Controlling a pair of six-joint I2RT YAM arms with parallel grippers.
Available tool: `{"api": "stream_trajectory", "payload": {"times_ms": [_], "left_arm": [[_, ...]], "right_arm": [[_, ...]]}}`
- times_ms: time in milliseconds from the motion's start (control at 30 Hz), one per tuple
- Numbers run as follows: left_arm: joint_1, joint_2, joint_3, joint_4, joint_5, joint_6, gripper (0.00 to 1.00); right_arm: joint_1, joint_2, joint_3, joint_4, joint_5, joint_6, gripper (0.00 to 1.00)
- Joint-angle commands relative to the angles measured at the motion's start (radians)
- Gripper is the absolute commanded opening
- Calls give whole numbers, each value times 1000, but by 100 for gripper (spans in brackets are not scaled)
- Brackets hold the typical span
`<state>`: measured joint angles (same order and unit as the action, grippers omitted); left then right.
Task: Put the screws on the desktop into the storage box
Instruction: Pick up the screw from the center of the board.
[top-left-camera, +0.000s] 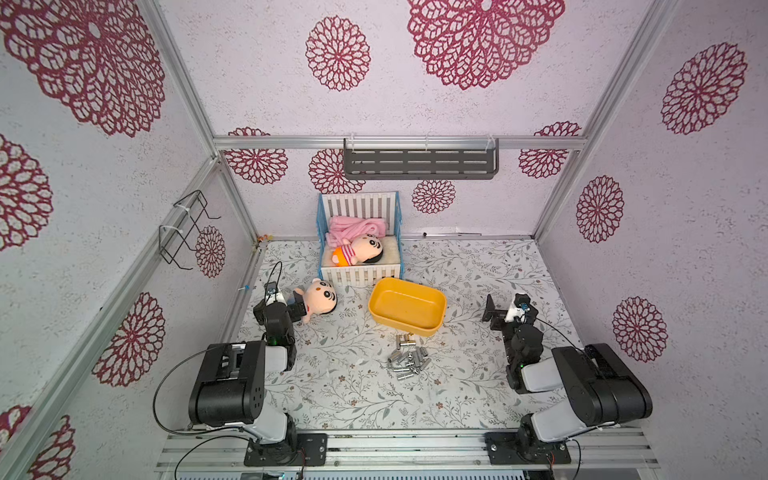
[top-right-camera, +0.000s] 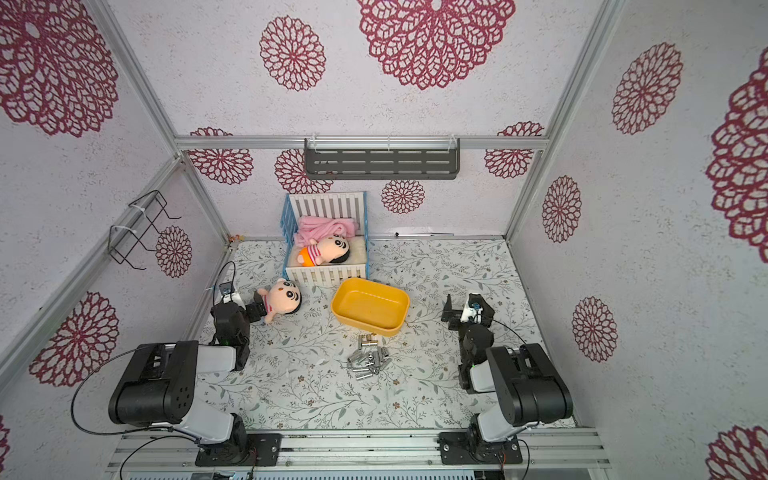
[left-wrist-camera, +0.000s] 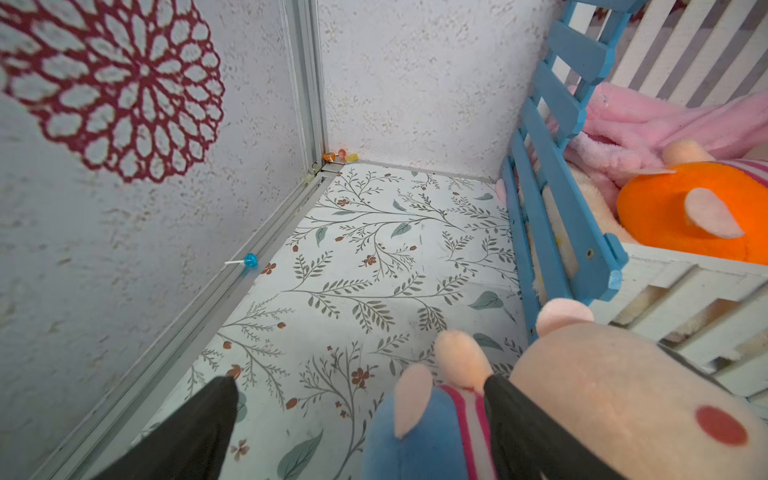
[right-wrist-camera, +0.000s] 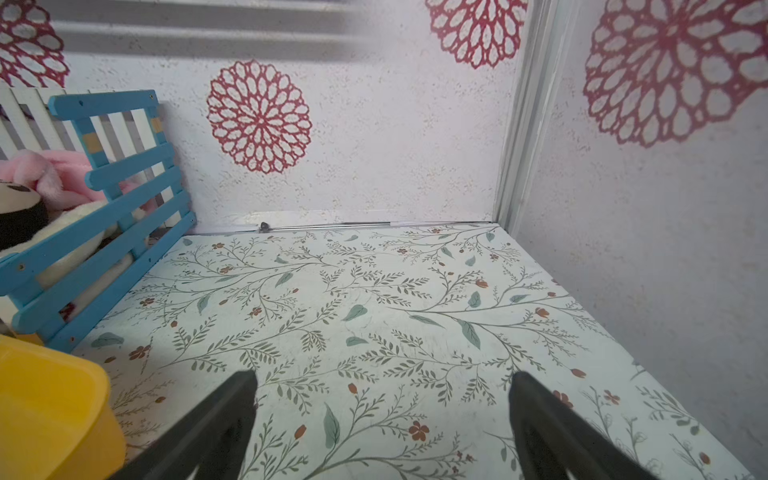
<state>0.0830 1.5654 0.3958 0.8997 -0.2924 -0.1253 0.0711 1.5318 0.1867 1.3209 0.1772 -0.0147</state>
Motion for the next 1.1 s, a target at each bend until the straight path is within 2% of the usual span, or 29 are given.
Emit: {"api": "stream_trajectory", "payload": {"times_ms": [0,300,433,533,633,733,833,900,1000,1067], "left_arm": [[12,-11,16,3,16,-10,97],[12,-13,15,4,20,-12,97],[6,-30,1,5,119,26,97],[-16,-95,1,-35,79,44,97],[-46,-223,42,-232,-18,14,97],[-54,-327,123,-444,-90,-139,97],[-55,-417,170,-565,-23,-270,97],[-55,-449,176,-604,-34,-420,97],[-54,-492,170,-710,-73,-615,97],[-51,-505,150,-746,-111,-718,97]], "right_arm": [[-5,-2,21,18,-13,10,99],[-5,-2,21,18,-13,10,99],[-5,-4,17,24,-16,8,99],[-2,-39,-9,42,-26,2,99],[-2,-163,-26,-45,7,20,99],[-1,-343,-20,-221,56,99,99],[-5,-523,30,-485,76,213,99],[-6,-595,57,-626,93,291,99],[-8,-657,49,-748,228,462,99],[-17,-681,24,-726,249,475,99]]}}
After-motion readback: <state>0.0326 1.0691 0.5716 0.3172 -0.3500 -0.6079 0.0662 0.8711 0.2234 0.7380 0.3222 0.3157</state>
